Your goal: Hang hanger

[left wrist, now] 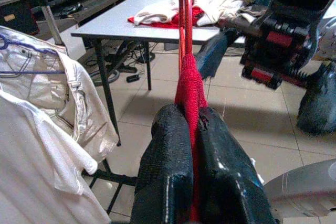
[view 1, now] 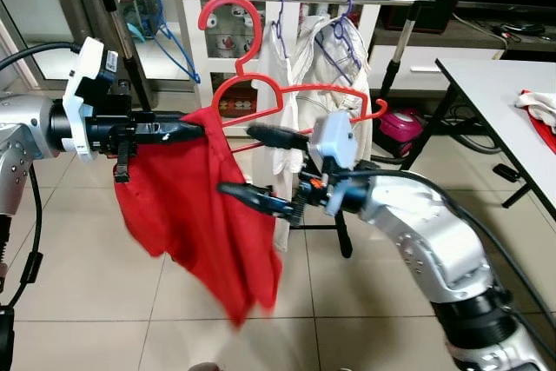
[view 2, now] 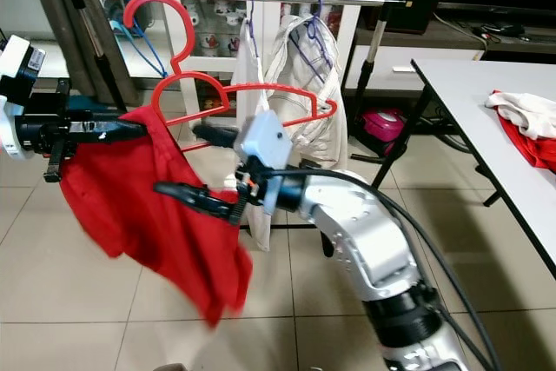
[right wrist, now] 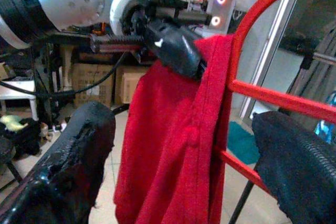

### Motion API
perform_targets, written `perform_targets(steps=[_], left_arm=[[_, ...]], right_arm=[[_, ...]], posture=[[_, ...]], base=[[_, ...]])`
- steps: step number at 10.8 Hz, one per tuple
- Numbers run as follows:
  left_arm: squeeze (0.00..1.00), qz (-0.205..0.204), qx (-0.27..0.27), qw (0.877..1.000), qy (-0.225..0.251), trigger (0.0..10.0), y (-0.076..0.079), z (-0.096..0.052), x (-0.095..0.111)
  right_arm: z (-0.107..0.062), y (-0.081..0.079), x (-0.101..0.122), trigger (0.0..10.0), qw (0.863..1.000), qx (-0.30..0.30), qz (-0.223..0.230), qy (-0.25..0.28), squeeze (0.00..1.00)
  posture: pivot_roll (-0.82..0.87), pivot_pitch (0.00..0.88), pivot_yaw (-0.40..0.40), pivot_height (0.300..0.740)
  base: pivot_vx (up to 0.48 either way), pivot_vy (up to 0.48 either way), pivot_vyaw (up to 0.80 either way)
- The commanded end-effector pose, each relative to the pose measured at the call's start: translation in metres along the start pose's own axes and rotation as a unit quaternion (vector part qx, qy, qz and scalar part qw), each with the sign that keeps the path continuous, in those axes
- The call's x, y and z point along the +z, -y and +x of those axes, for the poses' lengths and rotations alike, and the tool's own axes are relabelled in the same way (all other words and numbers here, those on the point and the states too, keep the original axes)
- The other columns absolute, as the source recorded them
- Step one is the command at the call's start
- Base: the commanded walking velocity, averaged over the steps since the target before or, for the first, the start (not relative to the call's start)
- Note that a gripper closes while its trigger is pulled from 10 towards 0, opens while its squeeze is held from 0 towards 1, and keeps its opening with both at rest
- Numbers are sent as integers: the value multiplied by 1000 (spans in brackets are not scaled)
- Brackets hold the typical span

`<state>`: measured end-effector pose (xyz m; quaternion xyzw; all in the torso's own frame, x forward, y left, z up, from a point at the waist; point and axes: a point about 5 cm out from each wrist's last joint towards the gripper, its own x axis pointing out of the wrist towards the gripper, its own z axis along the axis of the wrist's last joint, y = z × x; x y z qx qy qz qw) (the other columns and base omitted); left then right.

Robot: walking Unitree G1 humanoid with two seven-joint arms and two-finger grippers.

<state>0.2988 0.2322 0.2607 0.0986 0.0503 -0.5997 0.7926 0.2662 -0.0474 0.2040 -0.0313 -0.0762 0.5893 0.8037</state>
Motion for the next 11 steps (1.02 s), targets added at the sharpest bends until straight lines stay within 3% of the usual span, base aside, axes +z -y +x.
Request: perform_targets(steps=[1,7,11], left_arm=[[0,27,-5,999,17,0,1,4,14],[0,36,16,999,28,0,-4,11,14],[0,36,6,999,33,0,-4,13,17]], right_arm=[[6,0,3,10000,1000,2,-2,2,0],[11,-10,4,10000,998,55,30,19,0],[17,-13,-5,10000,996,81,37,-2,0]], posture=[[-32,0,17,740],[-29,0,16,740],[-27,0,21,740]], base=[[0,0,0],[0,0,0],[0,0,0]])
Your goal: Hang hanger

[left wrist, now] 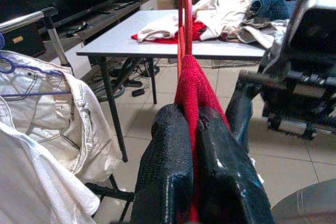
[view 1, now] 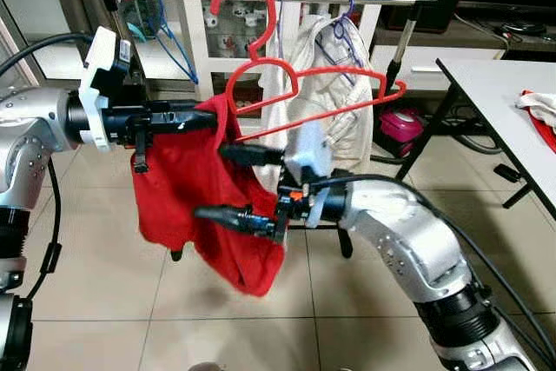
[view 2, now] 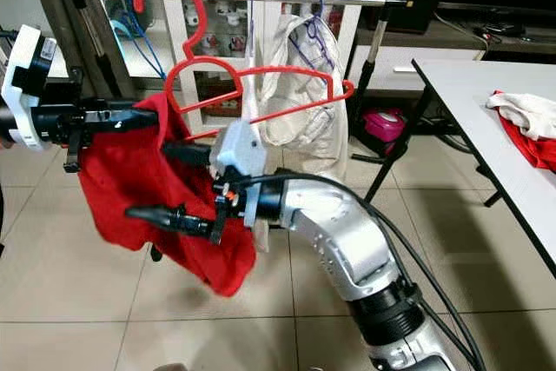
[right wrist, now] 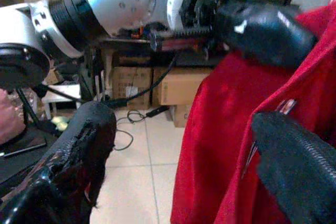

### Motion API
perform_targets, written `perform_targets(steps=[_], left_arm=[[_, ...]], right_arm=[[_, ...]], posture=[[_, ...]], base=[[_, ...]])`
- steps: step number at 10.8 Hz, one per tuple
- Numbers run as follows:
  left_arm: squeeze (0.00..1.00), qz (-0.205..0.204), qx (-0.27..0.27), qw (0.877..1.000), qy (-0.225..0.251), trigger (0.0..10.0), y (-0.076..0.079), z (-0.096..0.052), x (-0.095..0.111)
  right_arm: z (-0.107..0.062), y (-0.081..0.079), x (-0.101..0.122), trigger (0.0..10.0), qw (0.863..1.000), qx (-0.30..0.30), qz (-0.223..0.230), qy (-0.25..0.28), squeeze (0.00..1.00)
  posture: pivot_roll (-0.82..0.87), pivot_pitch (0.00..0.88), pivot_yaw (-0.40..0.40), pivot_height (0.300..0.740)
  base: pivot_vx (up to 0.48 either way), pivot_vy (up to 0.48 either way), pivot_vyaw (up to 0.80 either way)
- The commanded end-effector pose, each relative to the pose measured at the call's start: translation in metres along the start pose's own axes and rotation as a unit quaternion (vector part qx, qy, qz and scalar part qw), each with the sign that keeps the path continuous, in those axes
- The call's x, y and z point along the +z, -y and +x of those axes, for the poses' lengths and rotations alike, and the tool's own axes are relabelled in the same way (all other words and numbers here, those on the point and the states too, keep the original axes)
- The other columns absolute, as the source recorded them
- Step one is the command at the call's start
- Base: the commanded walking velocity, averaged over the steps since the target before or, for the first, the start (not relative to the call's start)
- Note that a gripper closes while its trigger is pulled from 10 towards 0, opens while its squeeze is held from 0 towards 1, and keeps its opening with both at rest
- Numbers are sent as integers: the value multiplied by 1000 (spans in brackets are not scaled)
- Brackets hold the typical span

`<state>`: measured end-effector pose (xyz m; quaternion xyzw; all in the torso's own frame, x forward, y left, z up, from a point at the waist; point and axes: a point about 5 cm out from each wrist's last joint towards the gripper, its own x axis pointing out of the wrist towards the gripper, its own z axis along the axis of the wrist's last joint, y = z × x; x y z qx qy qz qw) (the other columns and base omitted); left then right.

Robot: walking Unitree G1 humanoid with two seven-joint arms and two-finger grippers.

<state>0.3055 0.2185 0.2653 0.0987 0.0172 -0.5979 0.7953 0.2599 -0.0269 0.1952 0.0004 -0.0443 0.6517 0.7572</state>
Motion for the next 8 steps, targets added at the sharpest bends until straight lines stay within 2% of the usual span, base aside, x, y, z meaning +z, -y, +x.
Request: perform_targets(steps=[1,3,5,8], left_arm=[[0,16,-2,1000,9,0,-2,1,11],[0,14,-4,1000,8,0,-1,1,11],[0,13,-2,1000,3,0,1,-2,11],[0,12,-1,1000,5,0,3,-5,13]], right_arm=[[4,5,-1,10000,1000,-2,-5,-9,0],[9,11,-5,10000,1000,-12,-3,-16,0],[8,17,-9,10000,999,-22,-8,-26,0],[-6,18,-17,10000,999,-17,-6,-44,0]], posture=[[-23,0,20,740],[-14,0,18,740],[-9,0,16,740],[-10,0,16,740]], base=[[0,0,0],[0,0,0],[0,0,0],[0,0,0]])
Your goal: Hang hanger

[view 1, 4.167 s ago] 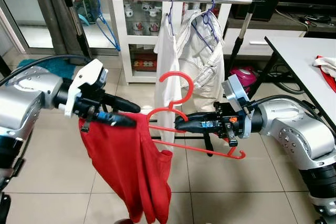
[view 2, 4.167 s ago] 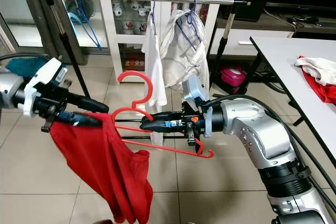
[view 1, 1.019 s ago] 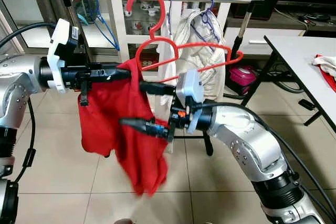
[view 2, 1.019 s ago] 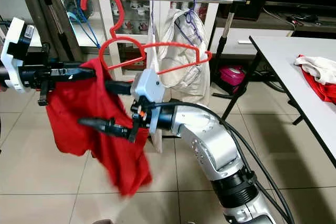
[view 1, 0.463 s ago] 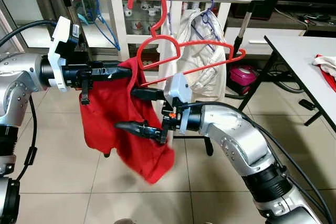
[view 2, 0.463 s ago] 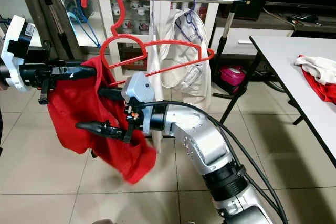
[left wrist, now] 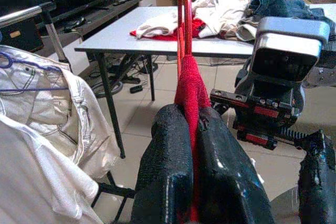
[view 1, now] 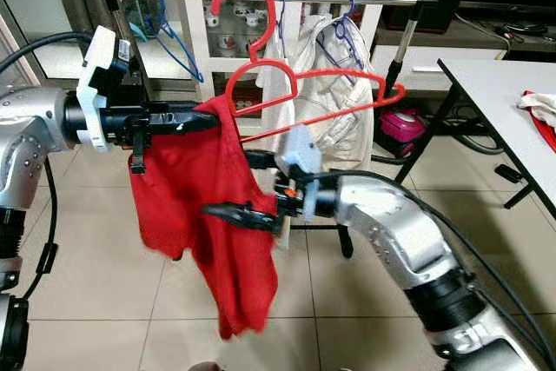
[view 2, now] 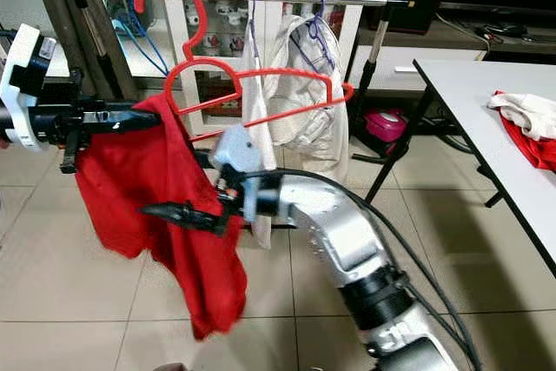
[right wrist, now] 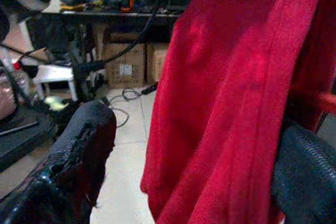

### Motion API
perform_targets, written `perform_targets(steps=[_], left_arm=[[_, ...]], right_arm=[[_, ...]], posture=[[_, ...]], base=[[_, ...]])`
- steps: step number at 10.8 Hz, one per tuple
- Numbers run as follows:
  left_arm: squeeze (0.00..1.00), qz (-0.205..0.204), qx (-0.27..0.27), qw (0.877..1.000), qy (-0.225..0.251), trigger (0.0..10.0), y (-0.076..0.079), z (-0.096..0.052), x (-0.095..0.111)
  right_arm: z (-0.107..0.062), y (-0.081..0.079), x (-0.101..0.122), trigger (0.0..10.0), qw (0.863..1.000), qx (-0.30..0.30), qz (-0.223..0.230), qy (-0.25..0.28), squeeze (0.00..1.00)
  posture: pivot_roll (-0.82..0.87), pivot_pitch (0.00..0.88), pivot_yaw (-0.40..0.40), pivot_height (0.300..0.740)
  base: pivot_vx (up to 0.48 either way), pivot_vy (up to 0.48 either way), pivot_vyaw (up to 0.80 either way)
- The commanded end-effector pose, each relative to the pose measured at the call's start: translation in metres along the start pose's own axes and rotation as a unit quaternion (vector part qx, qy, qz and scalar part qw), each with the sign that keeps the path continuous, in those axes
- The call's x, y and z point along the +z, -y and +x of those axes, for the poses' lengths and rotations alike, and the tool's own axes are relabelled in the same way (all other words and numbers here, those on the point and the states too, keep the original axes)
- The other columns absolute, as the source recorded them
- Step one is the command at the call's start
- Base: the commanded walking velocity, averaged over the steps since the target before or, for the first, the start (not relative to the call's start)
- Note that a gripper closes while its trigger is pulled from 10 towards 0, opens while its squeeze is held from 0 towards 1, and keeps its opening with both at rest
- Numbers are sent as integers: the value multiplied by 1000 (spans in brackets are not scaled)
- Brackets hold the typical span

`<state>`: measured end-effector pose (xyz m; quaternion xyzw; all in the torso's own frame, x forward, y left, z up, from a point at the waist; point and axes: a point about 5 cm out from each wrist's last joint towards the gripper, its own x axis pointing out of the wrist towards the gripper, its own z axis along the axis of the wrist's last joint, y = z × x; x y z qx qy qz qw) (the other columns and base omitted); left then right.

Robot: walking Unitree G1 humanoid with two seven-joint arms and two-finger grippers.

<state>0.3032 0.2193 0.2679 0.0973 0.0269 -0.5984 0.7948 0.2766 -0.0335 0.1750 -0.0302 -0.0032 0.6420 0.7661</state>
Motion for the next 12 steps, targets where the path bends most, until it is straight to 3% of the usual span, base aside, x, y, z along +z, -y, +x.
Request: perform_targets(steps=[1,3,7,10,11,12], left_arm=[[0,23,7,1000,19,0,0,-3,14],[0,28,17,999,32,0,-3,-1,22],[0,34,24,998,40,0,-4,-4,30],[0,38,37,997,50,0,-6,-7,36],[0,38,38,997,51,0,-6,-7,35],[0,38,42,997,51,0,-7,-8,34]], right_arm=[[-3,-1,1,10000,1000,12,-8,1,0],[-3,-8,-10,10000,999,47,2,-18,0],[4,-7,-41,10000,996,59,35,-59,0],[-11,-7,-75,10000,988,76,59,-124,0],[-19,-7,-84,8863,985,77,69,-140,0],[-26,-7,-88,4431,983,80,74,-149,0]], posture=[[-10,0,18,740],[-6,0,20,740],[4,0,14,740],[3,0,11,740],[0,0,11,740],[-4,0,11,740]], base=[[0,0,0],[0,0,0],[0,0,0],[0,0,0],[0,0,0],[0,0,0]])
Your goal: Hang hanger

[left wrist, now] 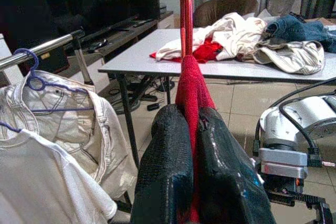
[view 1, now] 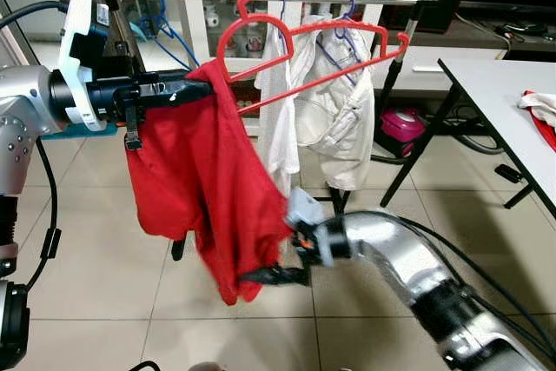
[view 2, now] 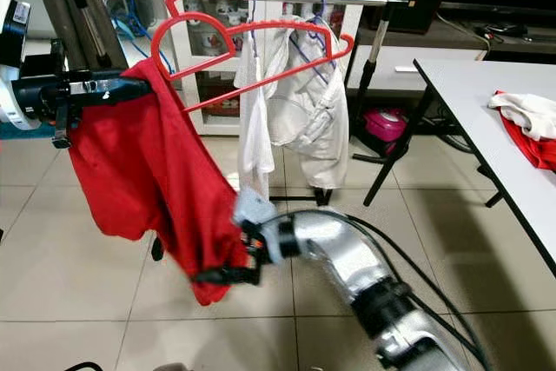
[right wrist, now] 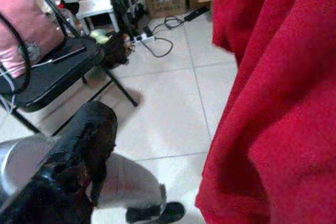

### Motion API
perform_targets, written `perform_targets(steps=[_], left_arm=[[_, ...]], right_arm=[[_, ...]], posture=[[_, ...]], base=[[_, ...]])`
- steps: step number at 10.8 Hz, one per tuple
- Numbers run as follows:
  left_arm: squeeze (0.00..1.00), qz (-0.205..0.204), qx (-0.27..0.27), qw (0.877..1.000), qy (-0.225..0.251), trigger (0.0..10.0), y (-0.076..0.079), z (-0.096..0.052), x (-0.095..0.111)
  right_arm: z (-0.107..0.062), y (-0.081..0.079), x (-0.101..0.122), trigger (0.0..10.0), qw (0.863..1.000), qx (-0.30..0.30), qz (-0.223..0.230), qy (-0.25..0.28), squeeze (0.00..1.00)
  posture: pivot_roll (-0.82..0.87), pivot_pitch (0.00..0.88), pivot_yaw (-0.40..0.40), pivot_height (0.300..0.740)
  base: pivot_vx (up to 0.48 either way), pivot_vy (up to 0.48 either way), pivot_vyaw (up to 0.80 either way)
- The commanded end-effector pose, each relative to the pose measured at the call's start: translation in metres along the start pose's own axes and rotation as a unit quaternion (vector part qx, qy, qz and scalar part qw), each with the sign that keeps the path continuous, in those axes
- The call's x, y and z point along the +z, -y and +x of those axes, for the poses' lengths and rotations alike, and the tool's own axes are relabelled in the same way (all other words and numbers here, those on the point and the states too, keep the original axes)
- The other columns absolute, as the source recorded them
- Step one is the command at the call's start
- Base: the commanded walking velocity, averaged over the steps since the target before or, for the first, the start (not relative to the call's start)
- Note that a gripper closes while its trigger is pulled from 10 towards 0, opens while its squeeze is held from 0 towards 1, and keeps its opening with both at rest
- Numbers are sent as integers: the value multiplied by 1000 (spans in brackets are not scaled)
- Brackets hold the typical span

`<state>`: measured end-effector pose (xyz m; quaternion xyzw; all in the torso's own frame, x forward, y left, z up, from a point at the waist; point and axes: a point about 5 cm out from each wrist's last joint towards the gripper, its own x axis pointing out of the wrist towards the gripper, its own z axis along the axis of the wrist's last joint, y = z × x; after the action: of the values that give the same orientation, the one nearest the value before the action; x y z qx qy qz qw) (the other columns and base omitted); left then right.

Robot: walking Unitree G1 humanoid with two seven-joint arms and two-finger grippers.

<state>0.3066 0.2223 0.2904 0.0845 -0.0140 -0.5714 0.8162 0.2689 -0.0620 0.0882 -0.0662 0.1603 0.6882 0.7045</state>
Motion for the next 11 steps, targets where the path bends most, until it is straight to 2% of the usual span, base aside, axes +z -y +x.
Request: perform_targets(steps=[1,2,4,6,8,11], left_arm=[[0,27,8,1000,13,0,-2,-3,12],[0,27,10,1000,13,0,-2,-4,11],[0,30,17,999,7,0,-3,-5,7],[0,39,22,999,-19,0,-3,-7,-2],[0,41,26,998,-43,0,-1,-12,-10],[0,29,34,997,-59,0,7,-23,-22]], right_arm=[[-6,0,-5,314,1000,3,2,-7,0],[-10,2,-8,0,1000,1,4,-9,0],[-21,7,-10,0,1000,-10,5,-14,0],[-30,11,-11,0,1000,-25,6,-15,0],[-47,21,-16,0,996,-82,16,-13,0],[-78,39,-19,0,982,-185,26,1,0]], posture=[[-7,0,10,740],[-11,0,10,740],[-19,0,9,740],[-26,0,7,740],[-18,0,-3,740],[-15,0,-4,740]], base=[[0,0,0],[0,0,0],[0,0,0],[0,0,0],[0,0,0],[0,0,0]])
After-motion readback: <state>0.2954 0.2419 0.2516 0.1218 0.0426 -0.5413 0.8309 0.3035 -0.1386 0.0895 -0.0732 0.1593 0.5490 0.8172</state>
